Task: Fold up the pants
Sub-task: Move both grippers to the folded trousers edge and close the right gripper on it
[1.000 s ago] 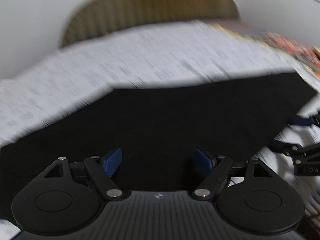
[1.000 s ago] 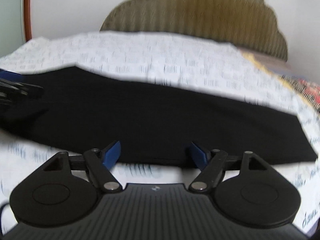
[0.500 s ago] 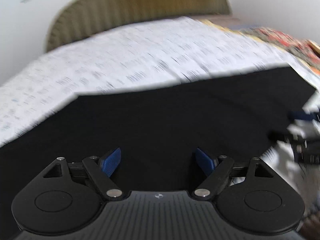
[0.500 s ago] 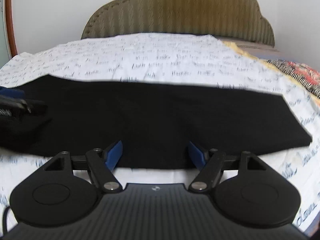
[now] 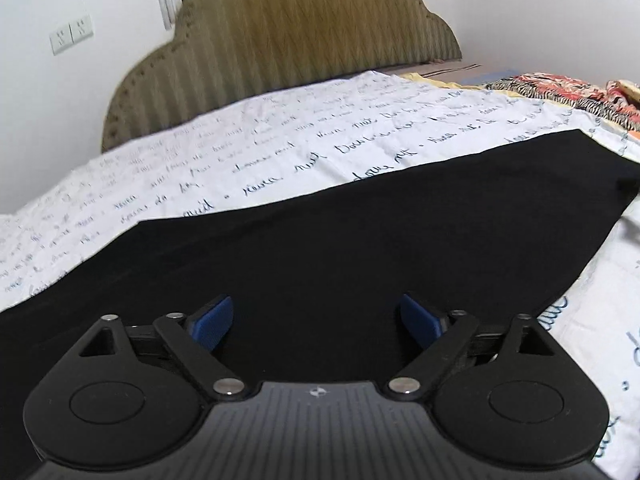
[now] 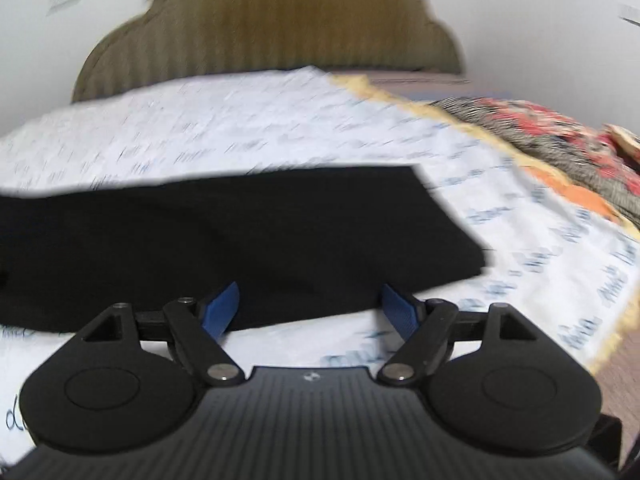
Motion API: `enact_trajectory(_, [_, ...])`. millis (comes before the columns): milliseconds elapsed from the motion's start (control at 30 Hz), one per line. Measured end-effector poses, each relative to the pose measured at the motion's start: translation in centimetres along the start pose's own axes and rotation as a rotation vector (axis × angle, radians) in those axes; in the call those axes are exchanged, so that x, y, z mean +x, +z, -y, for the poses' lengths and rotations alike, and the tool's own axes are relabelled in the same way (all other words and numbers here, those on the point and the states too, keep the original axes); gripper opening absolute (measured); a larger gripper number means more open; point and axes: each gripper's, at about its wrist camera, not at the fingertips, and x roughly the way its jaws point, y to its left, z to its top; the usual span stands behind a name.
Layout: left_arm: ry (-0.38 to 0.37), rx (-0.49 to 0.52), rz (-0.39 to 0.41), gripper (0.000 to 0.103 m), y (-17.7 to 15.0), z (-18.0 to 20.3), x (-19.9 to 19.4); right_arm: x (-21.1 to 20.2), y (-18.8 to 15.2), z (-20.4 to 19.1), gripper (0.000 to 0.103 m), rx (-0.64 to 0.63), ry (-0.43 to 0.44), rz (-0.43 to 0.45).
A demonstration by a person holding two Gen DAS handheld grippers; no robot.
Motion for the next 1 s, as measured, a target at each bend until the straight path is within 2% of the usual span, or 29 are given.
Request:
enact_trajectory(67, [0.005,0.003,0.003,0.096,-0.3,0.3,0.3,-0.6,-0.1,2.3,0.077,0.128,-0.028,0.038])
enact_trajectory(133, [-0.01,-0.012,-0.001,0.097,-0.4,0.0,0.4,-0.3,-0.2,4.9,0.077,0.269,-0.047,0.037])
enact_trajectory(200, [-0.031,-0.042,-0.012,0.098,-0.4,-0.5,0.5,-0.2,-0.5,7.2,0.072,0.374,-0.027,0.021])
enact_trajectory(300, [-0.048,-0.077,-0.025,0.1,-0.4,-1.1,0.8,0.2,-0.9,8.6,0.069,0.453,-0.011,0.017])
enact_trajectory(467, [-0.033,-0.062,-0.017,0.101,-0.6,-0.7,0.7,1.5,-1.2,10.0,0.069,0.56,0.022,0.055])
enact_trajectory(533, [-0.035,-0.065,-0.018,0.101,-0.5,-0.8,0.8,2.1,-1.1,10.6,0.063,0.601,0.038,0.067])
enact_trajectory(567, [-0.036,-0.065,-0.018,0.101,-0.6,-0.7,0.7,2.4,-1.1,11.1,0.061,0.62,0.041,0.067])
enact_trajectory(633, [-0.037,-0.067,-0.018,0.101,-0.6,-0.7,0.7,2.9,-1.0,11.3,0.045,0.642,0.039,0.067])
enact_trajectory(700, [-0.037,-0.067,-0.018,0.101,-0.6,-0.7,0.7,3.1,-0.8,11.4,0.036,0.64,0.029,0.06])
enact_trajectory(733, [-0.037,-0.067,-0.018,0.101,-0.6,-0.7,0.7,3.1,-0.9,11.3,0.027,0.643,0.024,0.06])
enact_trajectory(800, [-0.037,-0.068,-0.018,0.101,-0.6,-0.7,0.7,3.0,-1.0,11.6,0.019,0.67,0.024,0.059])
enact_trajectory(900, [-0.039,-0.069,-0.018,0.101,-0.6,-0.8,0.7,2.8,-1.1,11.5,0.012,0.695,0.028,0.078])
enact_trajectory(1000, [-0.041,-0.07,-0.019,0.101,-0.4,-0.9,0.5,2.0,0.0,9.6,0.011,0.575,-0.029,0.106])
